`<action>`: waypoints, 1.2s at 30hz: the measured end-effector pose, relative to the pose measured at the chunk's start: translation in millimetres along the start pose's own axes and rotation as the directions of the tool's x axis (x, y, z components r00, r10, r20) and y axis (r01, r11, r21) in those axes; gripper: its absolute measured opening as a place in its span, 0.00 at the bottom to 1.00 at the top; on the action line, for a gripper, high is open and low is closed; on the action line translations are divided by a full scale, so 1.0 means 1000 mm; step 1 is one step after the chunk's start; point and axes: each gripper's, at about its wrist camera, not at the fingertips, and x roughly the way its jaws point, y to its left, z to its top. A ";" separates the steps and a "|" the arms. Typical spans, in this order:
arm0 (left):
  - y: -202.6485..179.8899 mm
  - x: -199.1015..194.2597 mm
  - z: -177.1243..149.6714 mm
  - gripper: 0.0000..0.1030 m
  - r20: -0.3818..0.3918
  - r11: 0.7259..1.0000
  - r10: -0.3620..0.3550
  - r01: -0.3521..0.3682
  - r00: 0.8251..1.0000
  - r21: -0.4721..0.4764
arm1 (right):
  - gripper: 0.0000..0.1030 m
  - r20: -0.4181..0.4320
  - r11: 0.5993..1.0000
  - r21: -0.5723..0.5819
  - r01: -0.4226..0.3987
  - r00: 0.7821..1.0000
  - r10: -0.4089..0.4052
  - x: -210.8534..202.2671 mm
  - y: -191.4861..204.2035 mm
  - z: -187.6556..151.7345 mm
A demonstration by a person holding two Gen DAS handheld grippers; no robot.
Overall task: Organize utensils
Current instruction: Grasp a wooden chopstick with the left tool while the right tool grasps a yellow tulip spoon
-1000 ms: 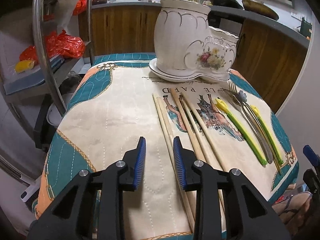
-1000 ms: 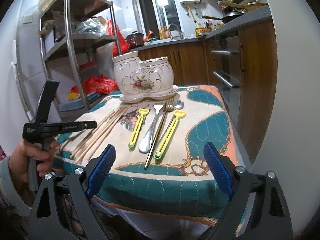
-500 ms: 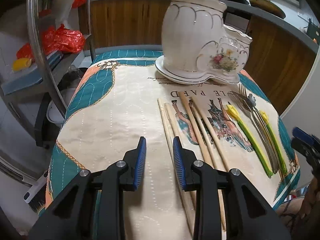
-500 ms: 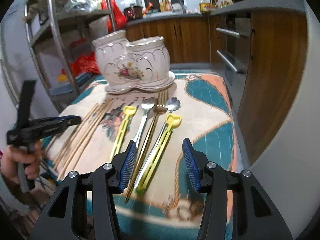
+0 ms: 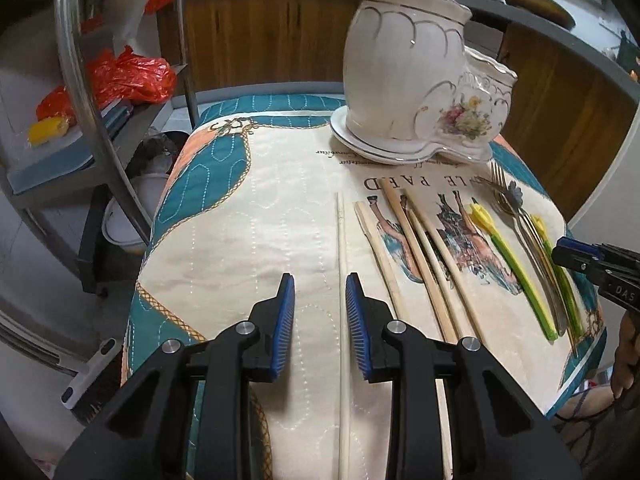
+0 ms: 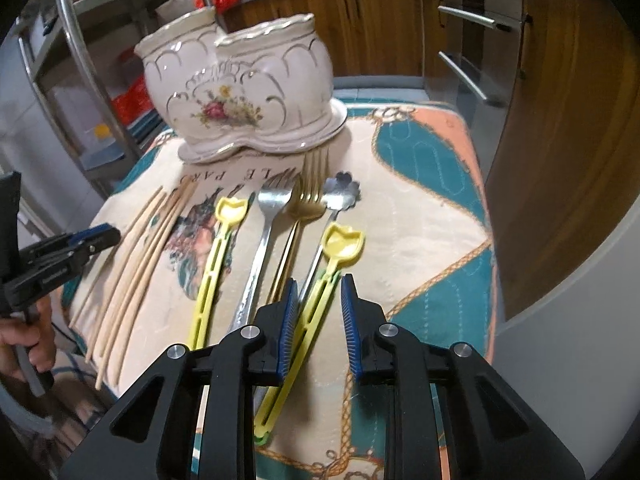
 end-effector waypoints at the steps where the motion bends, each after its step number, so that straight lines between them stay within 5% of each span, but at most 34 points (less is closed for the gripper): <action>1: -0.001 0.001 0.001 0.27 -0.006 1.000 0.001 -0.001 1.000 0.009 | 0.23 -0.007 1.000 -0.002 0.002 1.000 -0.002 0.001 0.001 -0.001; 15: -0.006 0.011 0.016 0.27 -0.155 0.986 0.024 0.002 0.988 0.166 | 0.11 -0.122 0.993 -0.112 0.036 0.991 -0.049 0.000 -0.008 0.007; 21: -0.006 0.015 0.024 0.27 -0.226 0.984 0.024 0.017 0.974 0.176 | 0.11 -0.225 0.978 -0.201 0.050 0.970 -0.095 0.008 0.000 0.021; 29: -0.008 0.027 0.042 0.27 -0.439 0.978 0.039 0.055 0.898 0.199 | 0.11 -0.399 0.969 -0.242 0.042 0.906 -0.139 0.019 0.004 0.039; 36: -0.012 0.032 0.048 0.26 -0.507 0.978 0.050 0.060 0.861 0.199 | 0.11 -0.452 0.975 -0.218 0.049 0.880 -0.145 0.026 0.004 0.049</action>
